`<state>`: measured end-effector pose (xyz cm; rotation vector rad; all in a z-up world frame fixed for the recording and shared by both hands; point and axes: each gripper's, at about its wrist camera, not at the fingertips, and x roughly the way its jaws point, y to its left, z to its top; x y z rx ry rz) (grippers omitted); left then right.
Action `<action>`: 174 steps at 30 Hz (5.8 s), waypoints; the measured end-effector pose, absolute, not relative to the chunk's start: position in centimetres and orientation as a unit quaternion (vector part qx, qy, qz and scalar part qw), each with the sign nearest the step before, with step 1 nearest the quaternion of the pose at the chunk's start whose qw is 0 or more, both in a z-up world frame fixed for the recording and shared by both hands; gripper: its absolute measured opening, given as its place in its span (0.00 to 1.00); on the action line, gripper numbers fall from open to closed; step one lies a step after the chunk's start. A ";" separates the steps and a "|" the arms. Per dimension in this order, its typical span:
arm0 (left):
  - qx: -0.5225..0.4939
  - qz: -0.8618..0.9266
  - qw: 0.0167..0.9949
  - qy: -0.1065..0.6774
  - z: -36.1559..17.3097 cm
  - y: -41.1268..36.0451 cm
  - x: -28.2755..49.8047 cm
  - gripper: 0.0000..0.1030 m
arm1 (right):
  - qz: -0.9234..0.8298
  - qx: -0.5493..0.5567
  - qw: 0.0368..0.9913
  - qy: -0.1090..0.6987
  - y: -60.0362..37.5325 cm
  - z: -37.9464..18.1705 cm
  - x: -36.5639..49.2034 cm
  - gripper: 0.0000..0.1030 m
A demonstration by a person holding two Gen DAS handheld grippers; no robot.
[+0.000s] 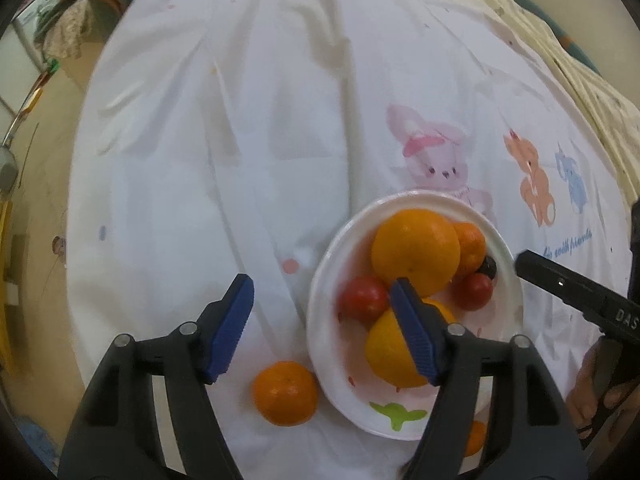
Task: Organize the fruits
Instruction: 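Carry both tomatoes over the plate and open both tools to release them, then grasp a mandarin beside the plate with the left tool while the right tool grasps another dark cherry tomato, then lower the mandarin and dark cherry tomato onto the plate, opening both tools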
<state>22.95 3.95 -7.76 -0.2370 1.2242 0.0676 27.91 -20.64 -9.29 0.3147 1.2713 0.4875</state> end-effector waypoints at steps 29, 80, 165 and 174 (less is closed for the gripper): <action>-0.189 0.089 0.806 0.554 -4.1 9.2 14.4 0.66 | 0.210 0.167 0.775 0.573 -24.7 -4.3 19.6 0.69; -0.203 0.036 0.796 0.569 -3.2 6.3 13.9 0.28 | 0.236 -0.076 0.704 0.665 -13.0 -9.7 15.8 0.62; -0.214 0.014 0.797 0.564 -7.9 3.8 18.5 0.76 | 0.263 0.140 0.731 0.614 -20.6 -9.7 22.7 0.37; -0.150 0.048 0.825 0.542 -6.3 3.3 17.8 0.78 | 0.238 0.152 0.758 0.588 -22.2 -8.2 22.8 0.65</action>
